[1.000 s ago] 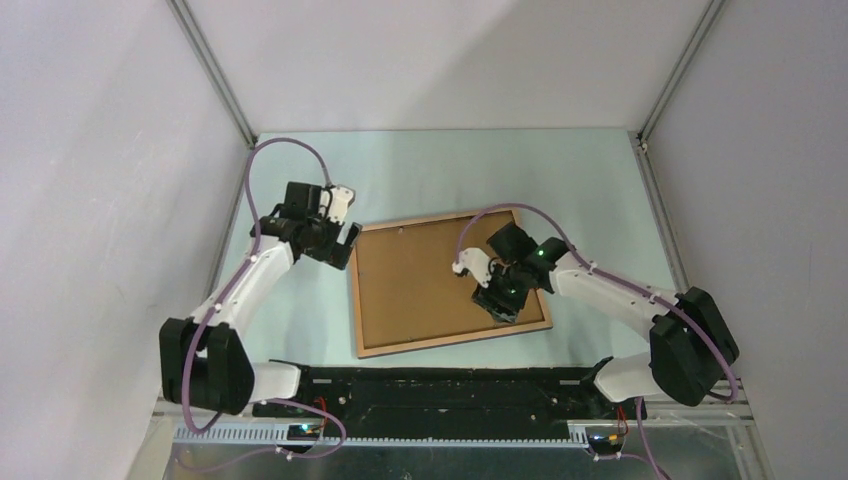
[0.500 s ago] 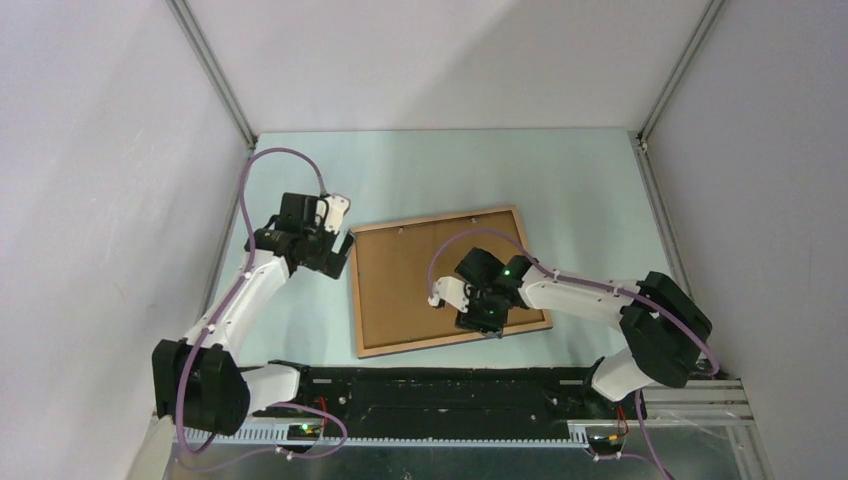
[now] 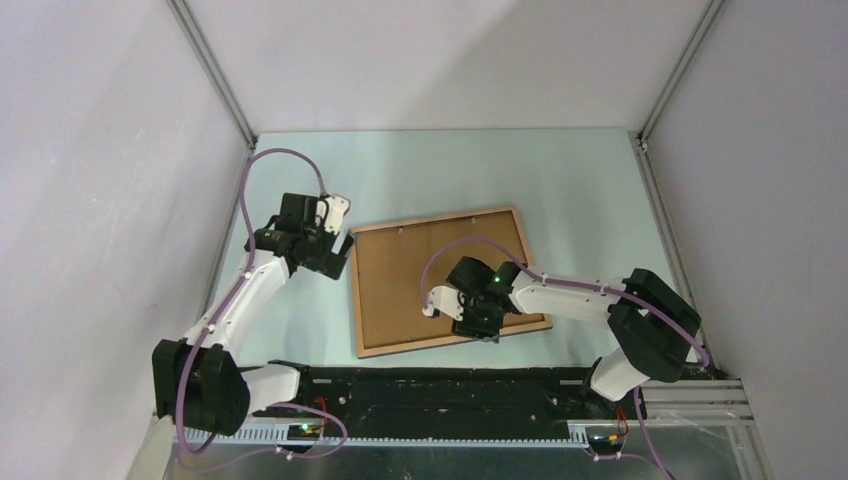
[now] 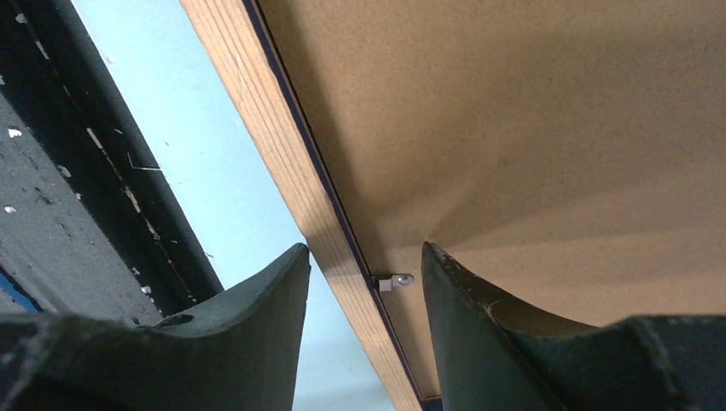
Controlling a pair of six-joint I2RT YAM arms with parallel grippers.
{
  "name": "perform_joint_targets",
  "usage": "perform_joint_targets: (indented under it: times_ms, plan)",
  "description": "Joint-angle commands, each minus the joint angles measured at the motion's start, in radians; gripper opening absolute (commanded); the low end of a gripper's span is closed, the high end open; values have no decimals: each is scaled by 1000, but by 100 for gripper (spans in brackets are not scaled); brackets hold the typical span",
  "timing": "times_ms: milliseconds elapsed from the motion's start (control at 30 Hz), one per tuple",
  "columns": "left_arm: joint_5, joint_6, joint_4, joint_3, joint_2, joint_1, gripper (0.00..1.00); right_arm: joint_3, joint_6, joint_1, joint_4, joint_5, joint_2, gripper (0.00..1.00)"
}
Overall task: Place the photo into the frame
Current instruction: Turn over the photo frame at the center of the board.
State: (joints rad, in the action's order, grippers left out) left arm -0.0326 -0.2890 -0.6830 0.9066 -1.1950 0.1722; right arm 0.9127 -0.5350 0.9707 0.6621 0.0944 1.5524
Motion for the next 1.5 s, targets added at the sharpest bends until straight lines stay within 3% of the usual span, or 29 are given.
perform_joint_targets:
  times_ms: [0,233,500,633,1067,1300,1467]
  plan:
    - [-11,-1,6,3,11,-2,100,-7,12,18,-19,-9,24,53]
    - [-15,-12,5,9,19,-2,100,-16,24,20,-26,-26,42,42]
    - [2,-25,3,18,50,-2,100,6,25,15,-16,-21,64,11]
    - [54,-59,-12,27,76,0,100,48,25,-10,18,34,62,0]
    - [148,-157,-45,46,245,87,100,251,55,-130,109,141,127,0]
    - [2,-232,-51,16,297,285,100,356,80,-178,143,200,176,0]
    - [-26,-260,-48,-1,286,361,100,410,78,-181,176,205,193,0]
